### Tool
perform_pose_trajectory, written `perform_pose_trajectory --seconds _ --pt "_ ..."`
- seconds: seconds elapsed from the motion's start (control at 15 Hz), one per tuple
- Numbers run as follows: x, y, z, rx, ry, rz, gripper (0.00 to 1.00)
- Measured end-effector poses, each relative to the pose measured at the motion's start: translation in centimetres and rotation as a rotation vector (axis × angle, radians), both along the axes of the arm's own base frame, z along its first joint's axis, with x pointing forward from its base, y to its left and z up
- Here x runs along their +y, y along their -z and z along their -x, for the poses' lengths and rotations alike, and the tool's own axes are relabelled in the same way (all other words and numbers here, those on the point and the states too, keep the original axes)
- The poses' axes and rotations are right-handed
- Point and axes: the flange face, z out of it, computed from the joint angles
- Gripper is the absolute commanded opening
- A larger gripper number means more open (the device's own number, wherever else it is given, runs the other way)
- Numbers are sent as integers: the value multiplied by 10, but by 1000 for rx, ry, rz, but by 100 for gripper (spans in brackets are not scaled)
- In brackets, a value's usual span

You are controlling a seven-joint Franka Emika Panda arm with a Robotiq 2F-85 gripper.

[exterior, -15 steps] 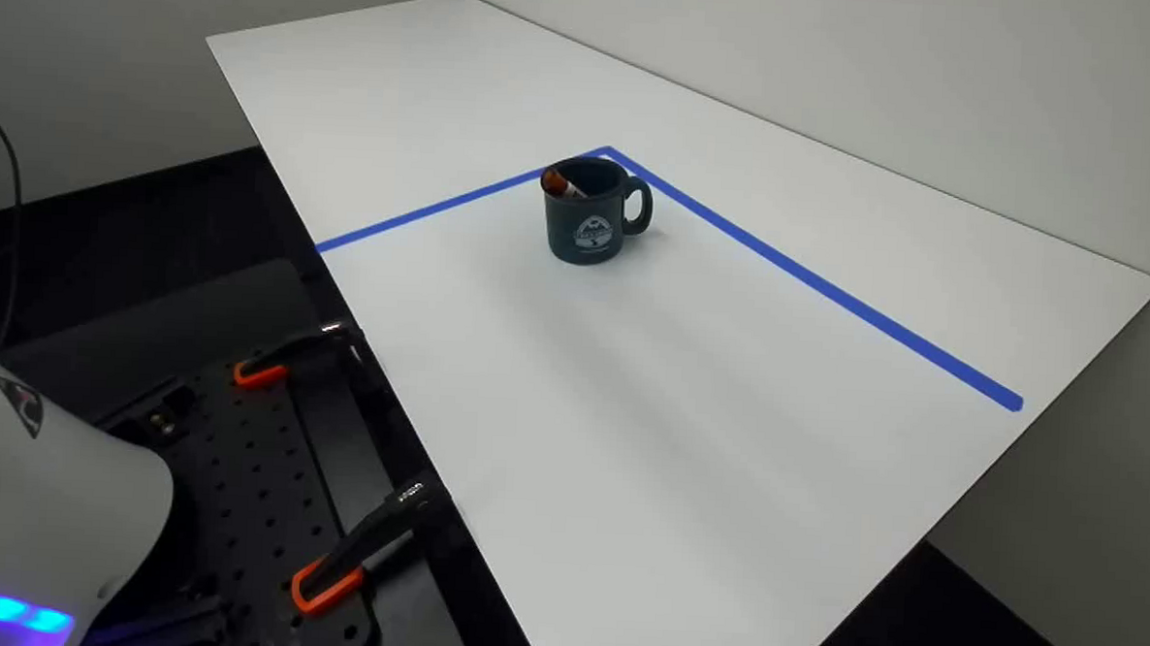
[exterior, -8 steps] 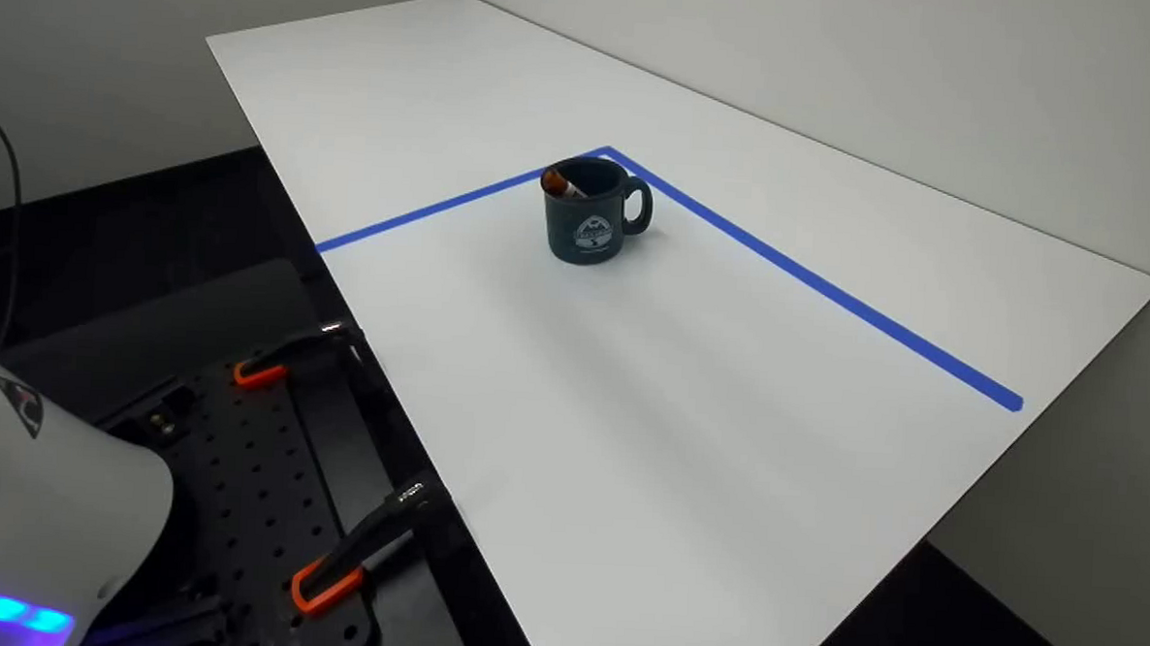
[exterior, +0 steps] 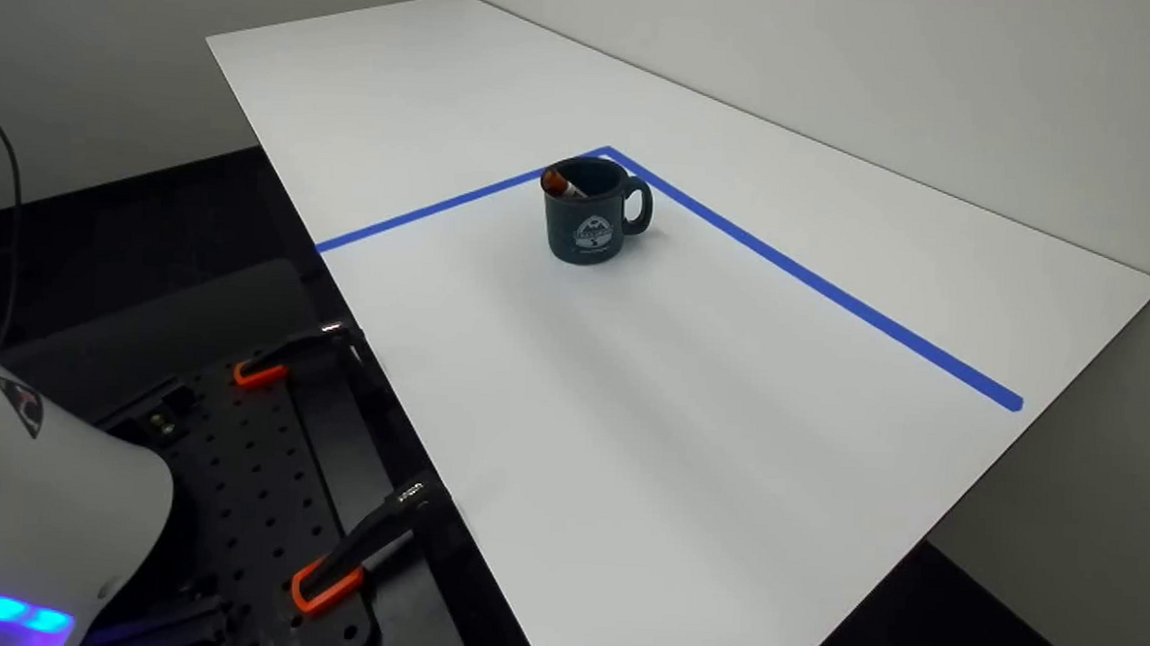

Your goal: Take the marker out of the mug and place it on the tabletop.

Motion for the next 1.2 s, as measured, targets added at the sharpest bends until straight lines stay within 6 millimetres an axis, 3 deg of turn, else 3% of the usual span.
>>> perform_pose_trajectory --seconds 0.27,0.47,0.73,1.2 --pt "2 6 -4 14 -4 0 100" --pt "14 22 -20 49 -33 3 100" --pt "51 55 -63 99 -97 3 100" --pt "111 134 -142 179 -93 5 100"
